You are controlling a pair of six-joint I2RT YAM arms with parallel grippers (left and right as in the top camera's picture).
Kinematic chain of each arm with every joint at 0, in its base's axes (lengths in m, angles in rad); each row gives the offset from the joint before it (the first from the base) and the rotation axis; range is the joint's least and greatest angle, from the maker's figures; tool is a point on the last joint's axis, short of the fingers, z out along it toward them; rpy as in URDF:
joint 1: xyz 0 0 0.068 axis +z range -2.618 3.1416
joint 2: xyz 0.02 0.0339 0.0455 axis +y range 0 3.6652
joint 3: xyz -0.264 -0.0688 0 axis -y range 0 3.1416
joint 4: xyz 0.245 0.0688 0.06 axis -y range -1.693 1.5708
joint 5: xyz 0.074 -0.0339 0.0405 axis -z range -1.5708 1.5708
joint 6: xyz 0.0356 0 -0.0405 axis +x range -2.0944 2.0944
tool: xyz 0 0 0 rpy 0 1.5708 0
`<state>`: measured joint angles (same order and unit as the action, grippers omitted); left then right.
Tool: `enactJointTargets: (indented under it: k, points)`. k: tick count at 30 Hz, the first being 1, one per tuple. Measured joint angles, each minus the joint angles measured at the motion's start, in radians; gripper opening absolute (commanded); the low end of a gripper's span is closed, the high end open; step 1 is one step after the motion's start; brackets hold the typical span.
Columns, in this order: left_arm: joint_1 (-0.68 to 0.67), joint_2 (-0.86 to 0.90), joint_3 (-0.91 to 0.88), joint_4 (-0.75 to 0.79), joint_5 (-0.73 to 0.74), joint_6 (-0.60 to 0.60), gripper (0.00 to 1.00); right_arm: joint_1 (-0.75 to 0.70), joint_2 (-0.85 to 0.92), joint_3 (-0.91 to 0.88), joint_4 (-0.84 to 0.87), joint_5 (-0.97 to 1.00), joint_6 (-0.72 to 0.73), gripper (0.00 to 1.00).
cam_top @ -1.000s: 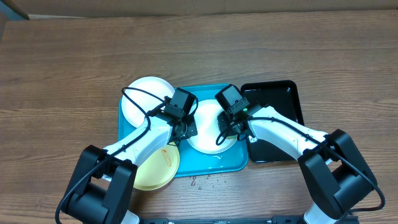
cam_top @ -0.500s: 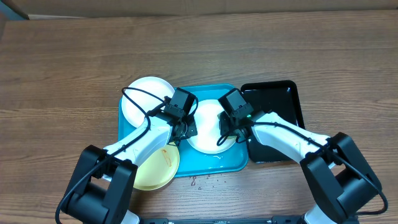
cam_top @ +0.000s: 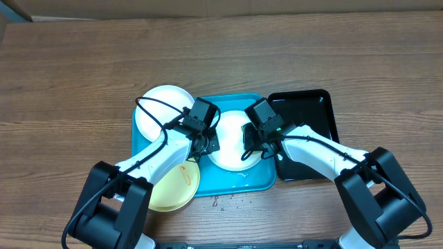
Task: Clean dirty plates on tray and stack at the side
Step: 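Scrub the white plate held by left gripper with the sponge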
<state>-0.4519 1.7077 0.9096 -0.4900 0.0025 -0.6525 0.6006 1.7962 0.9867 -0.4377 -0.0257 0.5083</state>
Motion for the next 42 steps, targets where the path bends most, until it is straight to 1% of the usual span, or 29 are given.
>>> enactJointTargets:
  k: [10,17,22,27,32,36,40,42]
  points:
    - [0.000,0.000,0.000,-0.004,-0.001,0.000,0.04,0.001,0.005,-0.001,0.013,-0.027,0.015,0.04]
    - [0.001,0.000,0.000,-0.004,0.000,0.000,0.04,0.015,0.023,-0.005,0.083,-0.145,0.015,0.04]
    - [0.001,0.000,0.000,-0.004,0.000,0.000,0.04,0.026,0.029,-0.006,0.096,-0.211,0.014,0.04]
    - [0.001,0.000,0.000,-0.006,0.000,0.000,0.04,0.010,0.032,0.039,0.026,-0.317,-0.012,0.04]
    - [0.001,0.000,0.000,-0.007,0.000,0.000,0.04,-0.054,0.024,0.147,-0.076,-0.363,-0.056,0.04]
    - [0.001,0.000,0.001,-0.007,0.000,0.000,0.04,-0.113,-0.014,0.175,-0.129,-0.359,-0.090,0.04]
    - [0.001,0.000,0.001,-0.006,0.000,0.000,0.04,-0.135,-0.020,0.176,-0.207,-0.286,-0.103,0.04]
    - [0.001,0.000,0.001,-0.006,0.000,0.000,0.04,-0.134,-0.018,0.168,-0.191,-0.258,-0.107,0.04]
